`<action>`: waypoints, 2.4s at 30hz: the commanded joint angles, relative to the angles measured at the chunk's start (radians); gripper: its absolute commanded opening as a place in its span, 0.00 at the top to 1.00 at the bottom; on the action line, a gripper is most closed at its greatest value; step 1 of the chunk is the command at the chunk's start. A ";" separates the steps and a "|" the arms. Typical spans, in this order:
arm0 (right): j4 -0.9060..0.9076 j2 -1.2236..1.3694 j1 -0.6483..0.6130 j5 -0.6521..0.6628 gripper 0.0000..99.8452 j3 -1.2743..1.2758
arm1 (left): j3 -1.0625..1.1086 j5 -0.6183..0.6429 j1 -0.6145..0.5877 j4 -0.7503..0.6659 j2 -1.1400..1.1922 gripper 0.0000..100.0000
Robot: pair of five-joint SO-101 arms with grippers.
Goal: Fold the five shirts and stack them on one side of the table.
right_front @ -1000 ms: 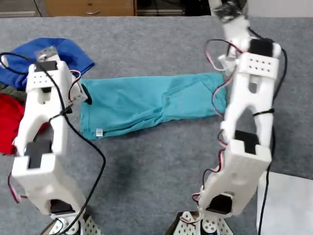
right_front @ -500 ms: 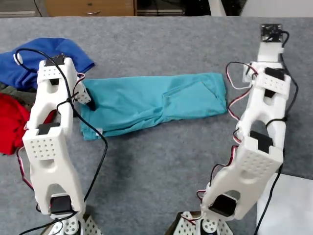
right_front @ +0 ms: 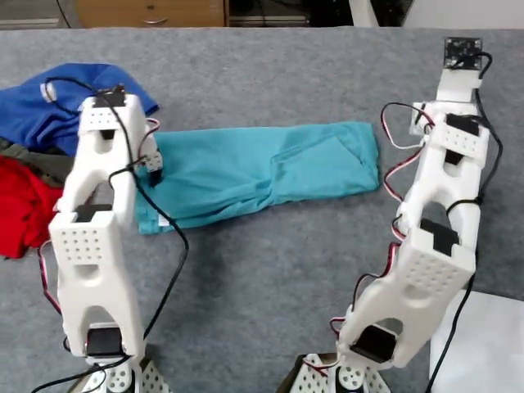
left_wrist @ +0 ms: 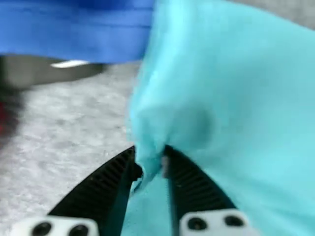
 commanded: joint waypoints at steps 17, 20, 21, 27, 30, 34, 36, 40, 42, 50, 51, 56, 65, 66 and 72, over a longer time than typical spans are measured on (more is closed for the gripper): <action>-0.012 0.061 0.082 -0.130 1.00 -0.108 | -0.451 -0.114 -0.210 0.295 -0.007 0.98; -0.012 0.061 0.082 -0.130 0.99 -0.108 | -0.479 -0.112 -0.173 0.301 -0.008 0.98; -0.012 0.061 0.082 -0.130 0.99 -0.108 | -0.483 -0.112 -0.149 0.301 -0.008 0.98; -0.012 0.061 0.082 -0.130 0.99 -0.108 | -0.540 -0.032 0.064 0.301 -0.008 0.98; -0.012 0.061 0.081 -0.130 0.99 -0.108 | -0.615 0.005 0.189 0.301 -0.008 0.98; -0.015 0.061 0.081 -0.129 0.99 -0.108 | -0.761 0.009 0.354 0.301 -0.008 0.98; -0.017 0.061 0.081 -0.129 0.99 -0.108 | -0.816 0.032 0.430 0.301 -0.007 0.98; -0.018 0.061 0.081 -0.129 0.99 -0.108 | -0.901 0.157 0.545 0.301 0.002 0.98; -0.018 0.061 0.081 -0.129 0.99 -0.108 | -0.921 0.181 0.591 0.290 0.002 0.98; -0.018 0.061 0.081 -0.129 0.99 -0.108 | -0.919 0.187 0.710 0.140 0.036 0.98; -0.018 0.061 0.081 -0.129 0.99 -0.108 | -0.921 0.190 0.720 0.121 0.054 0.98; -0.018 0.061 0.081 -0.129 0.99 -0.108 | -0.928 0.224 0.753 0.058 0.136 0.98; -0.018 0.061 0.081 -0.129 0.99 -0.108 | -0.922 0.252 0.766 -0.031 0.183 0.98; -0.018 0.061 0.081 -0.129 0.99 -0.108 | -0.922 0.252 0.766 -0.034 0.183 0.98; -0.015 0.061 0.076 -0.126 0.99 -0.108 | -0.921 0.270 0.779 -0.040 0.183 0.86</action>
